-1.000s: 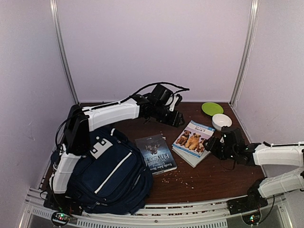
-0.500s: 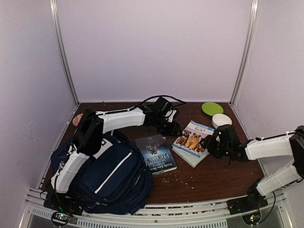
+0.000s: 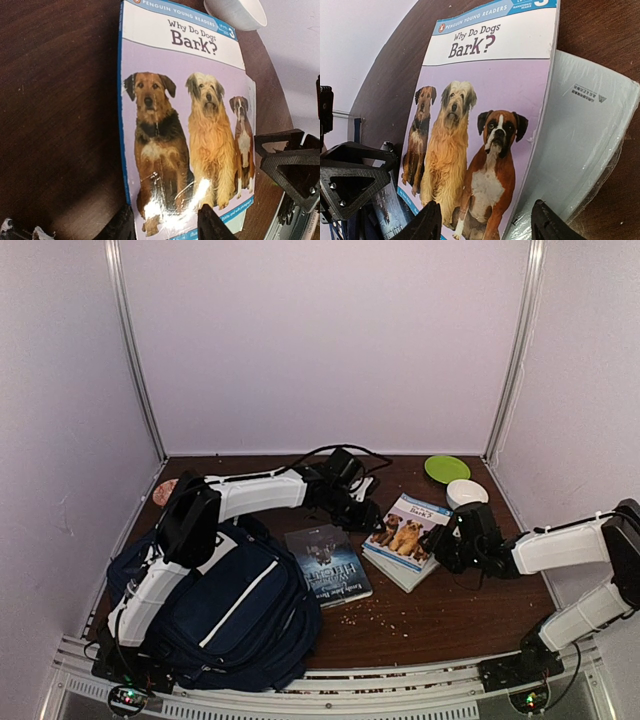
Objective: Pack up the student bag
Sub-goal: Pick up the book from the center of the board.
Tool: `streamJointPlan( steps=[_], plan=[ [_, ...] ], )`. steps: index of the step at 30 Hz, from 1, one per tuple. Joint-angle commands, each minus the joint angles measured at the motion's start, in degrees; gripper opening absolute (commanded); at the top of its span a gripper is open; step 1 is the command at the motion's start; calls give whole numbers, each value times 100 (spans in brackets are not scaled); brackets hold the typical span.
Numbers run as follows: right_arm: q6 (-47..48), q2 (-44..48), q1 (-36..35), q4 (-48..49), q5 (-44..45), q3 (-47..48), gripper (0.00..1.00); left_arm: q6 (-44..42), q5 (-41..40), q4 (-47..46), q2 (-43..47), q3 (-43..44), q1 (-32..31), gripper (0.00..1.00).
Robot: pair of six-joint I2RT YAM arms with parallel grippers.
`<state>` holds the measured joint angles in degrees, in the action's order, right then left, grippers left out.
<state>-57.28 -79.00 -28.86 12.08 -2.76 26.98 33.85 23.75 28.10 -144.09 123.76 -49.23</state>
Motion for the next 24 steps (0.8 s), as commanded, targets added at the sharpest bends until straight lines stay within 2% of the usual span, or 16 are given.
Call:
streamJointPlan(
  steps=[1, 6, 10, 13, 19, 24],
  plan=[
    [-38, 9, 39, 59, -7, 114, 61, 35, 194, -105, 6, -178, 1, 75],
    [-45, 33, 39, 32, -14, 104, 61, 30, -311, 1, 193, -415, 1, 85],
    [-47, 25, 42, 31, -37, 114, 61, 40, -560, 121, 183, -386, 1, 87],
    [-39, 36, 39, 32, -36, 113, 61, 38, -207, 174, 19, -205, -5, 81],
    [-39, 60, 38, 62, -51, 114, 61, 171, 484, -406, 251, -530, -59, 69],
    [-37, 103, 39, 66, -107, 123, 60, 320, 638, -865, 619, -983, -78, 50]
  ],
)
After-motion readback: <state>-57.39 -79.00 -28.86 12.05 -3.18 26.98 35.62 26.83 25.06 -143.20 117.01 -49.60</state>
